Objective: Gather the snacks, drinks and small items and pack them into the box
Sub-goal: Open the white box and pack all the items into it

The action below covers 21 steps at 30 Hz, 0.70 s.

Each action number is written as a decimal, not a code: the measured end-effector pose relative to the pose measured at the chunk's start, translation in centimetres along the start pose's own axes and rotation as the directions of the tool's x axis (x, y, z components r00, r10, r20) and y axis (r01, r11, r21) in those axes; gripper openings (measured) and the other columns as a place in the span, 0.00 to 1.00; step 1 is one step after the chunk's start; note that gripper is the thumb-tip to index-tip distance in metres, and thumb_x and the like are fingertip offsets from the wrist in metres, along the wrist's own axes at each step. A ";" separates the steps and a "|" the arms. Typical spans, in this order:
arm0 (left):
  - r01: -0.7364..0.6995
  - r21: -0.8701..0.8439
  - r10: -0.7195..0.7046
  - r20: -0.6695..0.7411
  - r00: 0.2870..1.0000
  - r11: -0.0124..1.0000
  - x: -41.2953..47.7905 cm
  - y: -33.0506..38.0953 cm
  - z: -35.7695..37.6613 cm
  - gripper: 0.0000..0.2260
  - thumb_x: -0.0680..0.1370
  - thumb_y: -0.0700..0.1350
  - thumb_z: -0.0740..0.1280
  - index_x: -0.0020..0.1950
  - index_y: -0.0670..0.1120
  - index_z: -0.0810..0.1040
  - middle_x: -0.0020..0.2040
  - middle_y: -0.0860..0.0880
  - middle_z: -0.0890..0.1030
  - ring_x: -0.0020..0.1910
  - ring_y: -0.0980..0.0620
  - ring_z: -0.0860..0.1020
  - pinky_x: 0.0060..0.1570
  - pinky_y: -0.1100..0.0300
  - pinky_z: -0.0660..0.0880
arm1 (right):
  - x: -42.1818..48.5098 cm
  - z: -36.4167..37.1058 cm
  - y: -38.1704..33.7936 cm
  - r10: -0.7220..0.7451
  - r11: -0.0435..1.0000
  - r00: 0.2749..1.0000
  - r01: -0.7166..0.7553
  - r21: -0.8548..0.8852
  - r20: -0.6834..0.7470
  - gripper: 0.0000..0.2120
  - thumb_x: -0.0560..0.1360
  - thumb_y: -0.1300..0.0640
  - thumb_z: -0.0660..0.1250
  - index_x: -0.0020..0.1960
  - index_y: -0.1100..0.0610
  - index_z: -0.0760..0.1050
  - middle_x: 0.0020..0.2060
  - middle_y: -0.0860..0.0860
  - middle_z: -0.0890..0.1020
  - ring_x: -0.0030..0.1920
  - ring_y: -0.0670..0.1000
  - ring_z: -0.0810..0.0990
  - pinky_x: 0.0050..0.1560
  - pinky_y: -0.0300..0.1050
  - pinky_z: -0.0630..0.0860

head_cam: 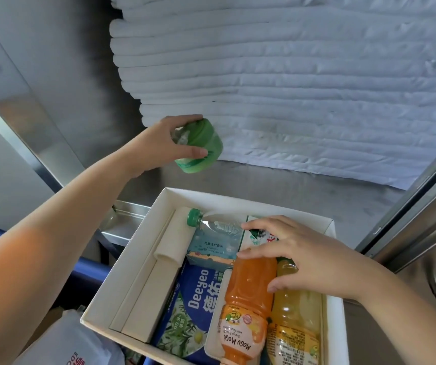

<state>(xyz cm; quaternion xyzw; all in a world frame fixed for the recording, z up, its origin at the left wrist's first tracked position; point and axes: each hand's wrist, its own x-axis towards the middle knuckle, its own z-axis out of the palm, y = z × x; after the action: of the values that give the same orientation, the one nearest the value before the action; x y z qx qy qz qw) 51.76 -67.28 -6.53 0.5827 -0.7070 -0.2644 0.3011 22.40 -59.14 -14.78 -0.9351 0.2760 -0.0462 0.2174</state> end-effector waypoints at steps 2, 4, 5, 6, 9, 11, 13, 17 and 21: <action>-0.031 0.023 0.030 0.058 0.998 0.999 -1.5 0.6 0.1 0.34 0.60 0.59 0.75 0.65 0.66 0.70 0.61 0.62 0.72 0.55 0.70 0.72 0.54 0.74 0.69 | 0.0 0.0 0.0 0.000 1.000 1.000 0.000 -0.002 -0.002 0.28 0.69 0.37 0.67 0.65 0.25 0.59 0.68 0.24 0.47 0.67 0.28 0.44 0.59 0.35 0.58; -0.058 0.048 0.051 0.137 0.989 0.997 -3.0 0.7 0.3 0.33 0.59 0.61 0.74 0.64 0.69 0.68 0.62 0.65 0.70 0.59 0.69 0.70 0.55 0.73 0.67 | 0.0 0.0 0.0 0.001 1.000 1.000 -0.001 -0.001 -0.001 0.28 0.69 0.37 0.67 0.65 0.24 0.59 0.68 0.24 0.47 0.67 0.28 0.44 0.59 0.34 0.58; -0.067 0.051 0.057 0.184 0.981 0.996 -3.6 0.6 0.4 0.33 0.60 0.61 0.74 0.64 0.70 0.68 0.62 0.67 0.69 0.59 0.70 0.69 0.55 0.74 0.67 | 0.0 0.0 0.0 0.002 1.000 1.000 -0.002 0.000 0.001 0.28 0.69 0.37 0.67 0.64 0.24 0.59 0.68 0.24 0.47 0.67 0.27 0.44 0.59 0.33 0.57; -0.076 0.051 0.062 0.234 0.970 0.996 -4.1 0.4 0.4 0.33 0.62 0.61 0.75 0.64 0.71 0.67 0.62 0.69 0.69 0.60 0.71 0.69 0.54 0.75 0.68 | 0.0 0.0 0.0 0.004 1.000 1.000 -0.004 0.000 0.005 0.28 0.69 0.37 0.67 0.64 0.24 0.59 0.68 0.24 0.47 0.67 0.27 0.43 0.57 0.32 0.57; -0.092 0.027 0.078 0.328 0.942 0.995 -4.9 -0.3 0.4 0.32 0.66 0.57 0.75 0.67 0.69 0.66 0.62 0.71 0.68 0.60 0.71 0.69 0.55 0.74 0.69 | 0.0 0.0 -0.1 0.019 1.000 1.000 -0.019 -0.006 0.014 0.29 0.68 0.36 0.67 0.64 0.23 0.58 0.68 0.23 0.46 0.66 0.26 0.43 0.57 0.33 0.57; -0.072 0.013 0.064 0.319 0.946 0.997 -4.8 -0.4 0.2 0.31 0.66 0.58 0.73 0.66 0.70 0.66 0.63 0.69 0.69 0.60 0.69 0.70 0.56 0.71 0.70 | 0.0 -0.1 -0.2 0.025 1.000 1.000 -0.025 -0.004 0.016 0.28 0.68 0.36 0.67 0.63 0.22 0.58 0.68 0.23 0.46 0.67 0.26 0.43 0.58 0.34 0.57; -0.052 0.046 0.036 0.301 0.953 0.998 -4.8 -0.4 0.2 0.28 0.66 0.62 0.72 0.64 0.72 0.67 0.63 0.67 0.70 0.60 0.67 0.71 0.58 0.67 0.70 | 0.0 -0.1 -0.2 0.027 1.000 0.999 -0.027 0.002 0.018 0.28 0.68 0.36 0.68 0.63 0.22 0.59 0.68 0.23 0.47 0.67 0.27 0.43 0.59 0.33 0.56; -0.073 0.263 -0.006 0.290 0.957 0.962 -4.6 0.2 1.1 0.24 0.68 0.68 0.63 0.64 0.71 0.65 0.64 0.62 0.68 0.61 0.61 0.70 0.59 0.64 0.67 | 0.0 -0.1 -0.3 0.034 0.999 0.999 -0.035 0.011 0.019 0.28 0.68 0.37 0.68 0.63 0.22 0.59 0.68 0.24 0.47 0.67 0.28 0.44 0.61 0.34 0.58; -0.105 0.311 -0.011 0.351 0.936 0.945 -4.0 1.2 1.1 0.31 0.71 0.72 0.53 0.71 0.61 0.64 0.67 0.61 0.66 0.63 0.60 0.64 0.62 0.61 0.60 | 0.0 0.0 -0.2 0.035 0.999 0.999 -0.035 0.004 0.014 0.28 0.68 0.36 0.68 0.63 0.22 0.60 0.68 0.24 0.48 0.68 0.28 0.45 0.63 0.36 0.58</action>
<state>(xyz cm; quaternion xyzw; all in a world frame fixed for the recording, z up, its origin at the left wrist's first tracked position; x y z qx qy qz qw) 50.72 -63.12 -6.93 0.5511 -0.7967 -0.2358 0.0776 22.48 -58.96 -14.65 -0.9299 0.2908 -0.0363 0.2223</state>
